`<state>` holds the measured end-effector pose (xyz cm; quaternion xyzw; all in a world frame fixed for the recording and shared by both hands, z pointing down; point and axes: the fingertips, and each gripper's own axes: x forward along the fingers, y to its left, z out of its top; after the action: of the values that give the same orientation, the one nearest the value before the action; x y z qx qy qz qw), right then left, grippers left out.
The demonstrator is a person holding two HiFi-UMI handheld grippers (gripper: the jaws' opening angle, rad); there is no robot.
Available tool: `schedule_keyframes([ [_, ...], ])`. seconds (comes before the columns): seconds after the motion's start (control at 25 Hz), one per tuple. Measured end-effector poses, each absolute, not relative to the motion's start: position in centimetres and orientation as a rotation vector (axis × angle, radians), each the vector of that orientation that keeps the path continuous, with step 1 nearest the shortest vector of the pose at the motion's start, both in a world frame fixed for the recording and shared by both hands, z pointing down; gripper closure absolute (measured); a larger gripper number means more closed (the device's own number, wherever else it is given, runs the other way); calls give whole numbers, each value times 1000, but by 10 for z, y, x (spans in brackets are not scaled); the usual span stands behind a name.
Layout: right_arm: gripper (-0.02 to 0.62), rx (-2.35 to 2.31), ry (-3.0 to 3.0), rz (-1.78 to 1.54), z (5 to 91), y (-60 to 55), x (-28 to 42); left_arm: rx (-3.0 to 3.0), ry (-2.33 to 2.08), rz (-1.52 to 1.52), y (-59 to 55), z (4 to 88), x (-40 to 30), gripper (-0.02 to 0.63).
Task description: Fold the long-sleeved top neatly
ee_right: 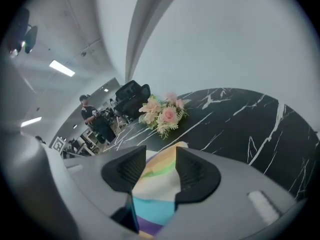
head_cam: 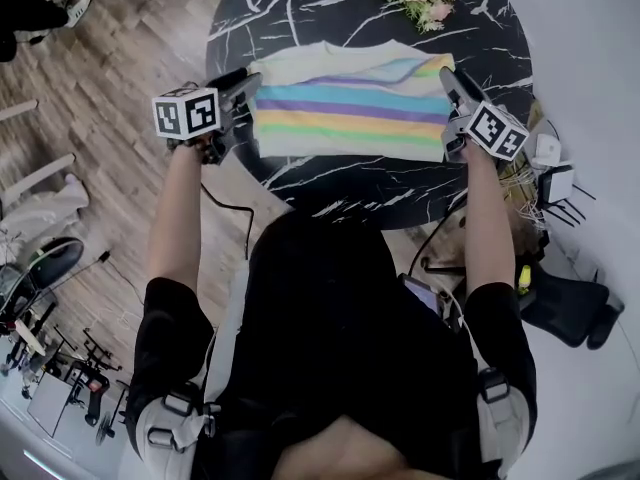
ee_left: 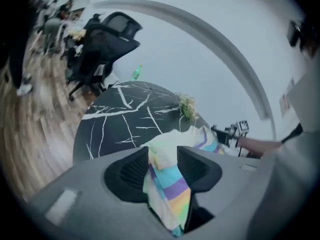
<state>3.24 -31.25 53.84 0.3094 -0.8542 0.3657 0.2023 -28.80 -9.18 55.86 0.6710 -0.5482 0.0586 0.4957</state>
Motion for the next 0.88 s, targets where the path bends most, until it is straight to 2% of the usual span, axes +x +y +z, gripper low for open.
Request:
schedule_keyframes([
  [0.16,411,769,-2391,854,534,-291,23,1855,-1309,580,-90,564,-270,397],
  [0.24,411,732,-2384,795,536,-279,18,1895,-1268,679,-86,569,-262,365],
  [0.32,411,705,-2378,765,537,-269,14,1920,-1269,761,-84,572,-262,359],
  [0.4,411,685,-2369,760,541,-259,11,1932,-1297,867,-83,579,-268,373],
  [0.48,411,674,-2356,761,547,-252,10,1931,-1317,944,-85,585,-274,433],
  [0.56,413,676,-2348,769,549,-247,11,1914,-1331,900,-90,584,-276,516],
  [0.64,417,682,-2342,782,550,-244,11,1870,-1346,723,-98,578,-279,558],
  [0.76,422,690,-2334,791,549,-242,13,1761,-1384,416,-109,570,-291,565],
  [0.88,423,714,-2332,796,548,-245,17,1643,-1404,278,-115,574,-305,564],
])
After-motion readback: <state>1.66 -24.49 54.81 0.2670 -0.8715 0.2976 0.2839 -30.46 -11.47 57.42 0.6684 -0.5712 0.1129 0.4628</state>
